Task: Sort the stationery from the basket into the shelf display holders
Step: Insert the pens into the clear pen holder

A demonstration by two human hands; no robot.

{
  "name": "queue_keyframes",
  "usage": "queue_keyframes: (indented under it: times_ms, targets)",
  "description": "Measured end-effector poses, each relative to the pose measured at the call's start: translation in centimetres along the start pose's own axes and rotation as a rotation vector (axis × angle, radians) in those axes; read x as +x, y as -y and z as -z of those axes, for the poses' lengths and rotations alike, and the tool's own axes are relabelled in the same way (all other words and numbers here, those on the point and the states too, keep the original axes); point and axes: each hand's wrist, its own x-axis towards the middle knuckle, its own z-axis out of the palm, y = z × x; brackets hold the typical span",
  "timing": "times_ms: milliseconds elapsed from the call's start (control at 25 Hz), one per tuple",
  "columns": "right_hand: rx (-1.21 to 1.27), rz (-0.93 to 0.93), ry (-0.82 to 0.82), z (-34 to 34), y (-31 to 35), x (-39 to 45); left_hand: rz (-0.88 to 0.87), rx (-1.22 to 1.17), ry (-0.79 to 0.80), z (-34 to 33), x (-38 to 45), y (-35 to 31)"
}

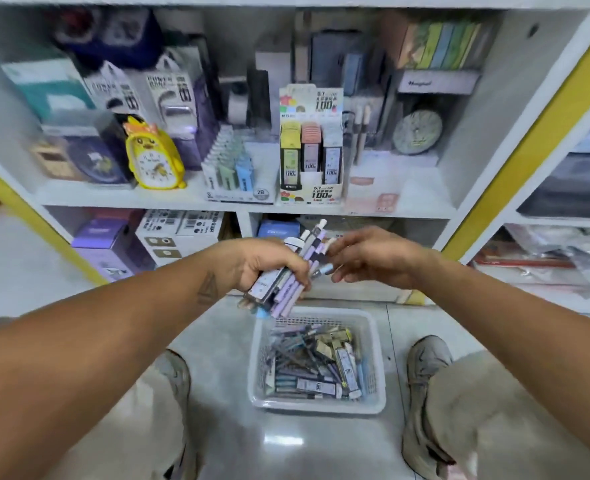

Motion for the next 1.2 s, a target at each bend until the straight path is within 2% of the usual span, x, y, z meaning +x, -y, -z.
queue_keyframes:
  times_ms: [120, 240, 520, 800, 1000, 1080, 1200]
  targets:
    - [0.126, 0.096, -0.011, 1.0, 5.6, -2.2, -0.169, -0.15, -0.042, 0.2, -3.3, -2.9]
    - [0.08, 0.154, -0.031, 1.0, 10.0, -3.4, -0.318, -0.22, -0.074, 0.4, -5.3, -5.4]
    - [0.216, 0.239, -0.088, 0.5, 14.2, -1.7, -0.414, -0.423, -0.083, 2.2, -5.7, -8.7]
    - [0.112, 0.43, -0.462, 0.4, 15.9, 2.2, -0.446, -0.58, -0.053, 3.9, -5.0, -9.7]
    - [0.268, 0.551, -0.739, 4.1, 17.5, 2.9, -0.45, -0.589, -0.091, 5.1, -5.0, -9.9]
    - [0.208, 0.599, -0.792, 5.3, 17.5, 2.9, -0.433, -0.579, -0.147, 5.4, -4.9, -10.0]
    - [0.021, 0.644, -0.774, 5.9, 16.9, 2.4, -0.433, -0.588, -0.202, 5.3, -4.9, -10.5]
